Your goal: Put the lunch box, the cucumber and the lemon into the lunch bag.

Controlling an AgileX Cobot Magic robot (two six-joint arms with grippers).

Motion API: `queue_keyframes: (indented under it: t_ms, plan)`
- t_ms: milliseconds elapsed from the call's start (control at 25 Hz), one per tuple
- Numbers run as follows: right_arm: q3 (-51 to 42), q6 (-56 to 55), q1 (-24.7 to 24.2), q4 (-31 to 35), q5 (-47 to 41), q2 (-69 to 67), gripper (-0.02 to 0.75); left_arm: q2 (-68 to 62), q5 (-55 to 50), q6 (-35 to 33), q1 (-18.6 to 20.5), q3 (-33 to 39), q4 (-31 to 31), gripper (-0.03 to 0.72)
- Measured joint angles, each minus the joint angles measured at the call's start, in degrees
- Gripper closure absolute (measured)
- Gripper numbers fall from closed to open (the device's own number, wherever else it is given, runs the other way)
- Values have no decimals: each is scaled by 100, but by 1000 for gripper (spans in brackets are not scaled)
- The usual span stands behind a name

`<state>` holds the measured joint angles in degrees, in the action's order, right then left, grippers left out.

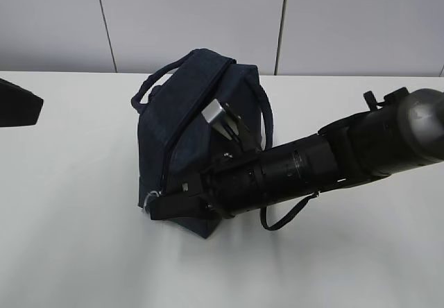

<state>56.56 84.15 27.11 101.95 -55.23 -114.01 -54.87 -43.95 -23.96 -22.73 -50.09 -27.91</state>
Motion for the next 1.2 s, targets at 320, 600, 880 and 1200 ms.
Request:
queue_keyframes:
  t_ms: [320, 600, 880, 1200]
  plan:
    - [0, -94, 0, -157, -1, 470, 738, -24, 0, 0, 0, 0, -12, 449]
    - [0, -206, 0, -161, -1, 674, 738, -124, -12, 0, 0, 0, -83, 449]
    - [0, -217, 0, -18, -1, 900, 738, -302, -139, 0, 0, 0, -96, 449]
    - [146, -257, 0, -18, 50, 1035, 738, -325, -164, 0, 0, 0, -98, 449]
